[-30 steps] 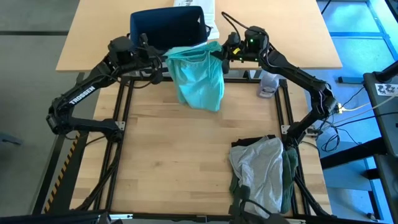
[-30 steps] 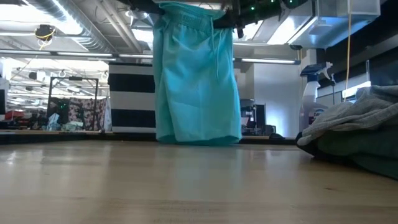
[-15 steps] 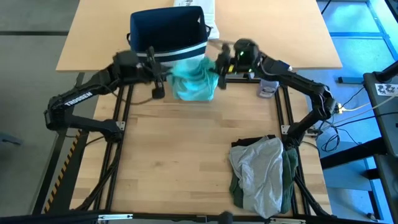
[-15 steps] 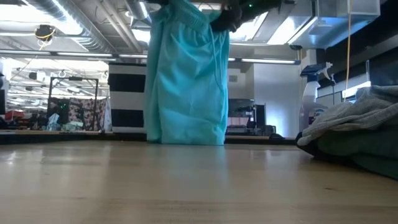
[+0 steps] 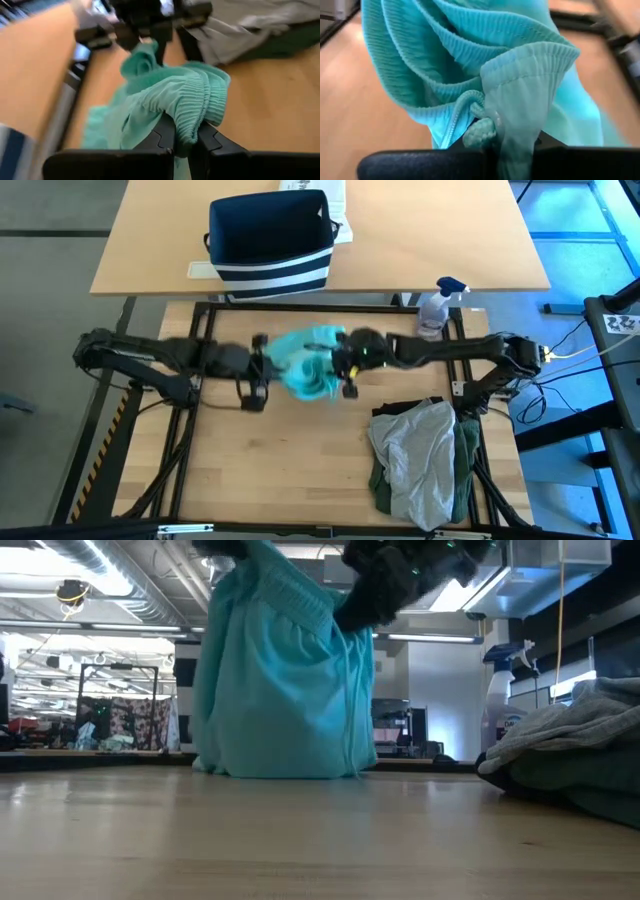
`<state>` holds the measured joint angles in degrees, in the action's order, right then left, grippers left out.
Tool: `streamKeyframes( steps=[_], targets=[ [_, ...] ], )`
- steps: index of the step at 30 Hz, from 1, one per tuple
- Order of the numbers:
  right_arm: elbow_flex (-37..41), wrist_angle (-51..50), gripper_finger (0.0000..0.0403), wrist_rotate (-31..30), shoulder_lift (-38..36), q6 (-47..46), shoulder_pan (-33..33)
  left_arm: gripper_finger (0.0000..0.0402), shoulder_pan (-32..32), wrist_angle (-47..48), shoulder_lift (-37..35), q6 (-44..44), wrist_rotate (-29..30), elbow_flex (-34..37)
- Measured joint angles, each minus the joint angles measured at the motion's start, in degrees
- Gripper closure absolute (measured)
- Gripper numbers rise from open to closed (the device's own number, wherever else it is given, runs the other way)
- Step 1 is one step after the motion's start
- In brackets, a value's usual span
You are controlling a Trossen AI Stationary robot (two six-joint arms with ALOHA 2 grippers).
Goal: Fold Laundry from Bin
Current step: Fold the blue shorts
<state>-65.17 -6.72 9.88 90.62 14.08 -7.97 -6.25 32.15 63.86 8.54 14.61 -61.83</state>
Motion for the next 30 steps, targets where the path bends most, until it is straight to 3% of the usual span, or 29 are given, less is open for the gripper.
streamKeyframes(
  steps=[6, 11, 18, 24, 30],
  targets=[
    [11.41, 9.41, 0.0378, -0.9, -0.17, -9.16, 6.34, 0.0388, -11.9, -5.51, 0.07, -16.82, 5.5, 11.51],
    [18.97, 19.05, 0.0378, -0.41, -0.17, -19.39, 9.68, 0.0388, -18.71, -17.11, 0.5, -30.94, 6.46, 21.95],
    [22.86, 25.51, 0.0378, 0.69, -0.17, -29.79, 15.4, 0.0388, -25.39, -30.03, 0.56, -45.17, 8.58, 29.88],
    [23.06, 31.09, 0.0378, 2.47, -0.14, -34.64, 18.76, 0.0388, -26.39, -35.82, 0.72, -49.92, 3.81, 31.11],
    [23.17, 39.81, 0.0378, 3.65, -0.12, -40.42, 15.26, 0.0388, -21.49, -41.69, 0.55, -54.05, 1.07, 31.13]
  ],
)
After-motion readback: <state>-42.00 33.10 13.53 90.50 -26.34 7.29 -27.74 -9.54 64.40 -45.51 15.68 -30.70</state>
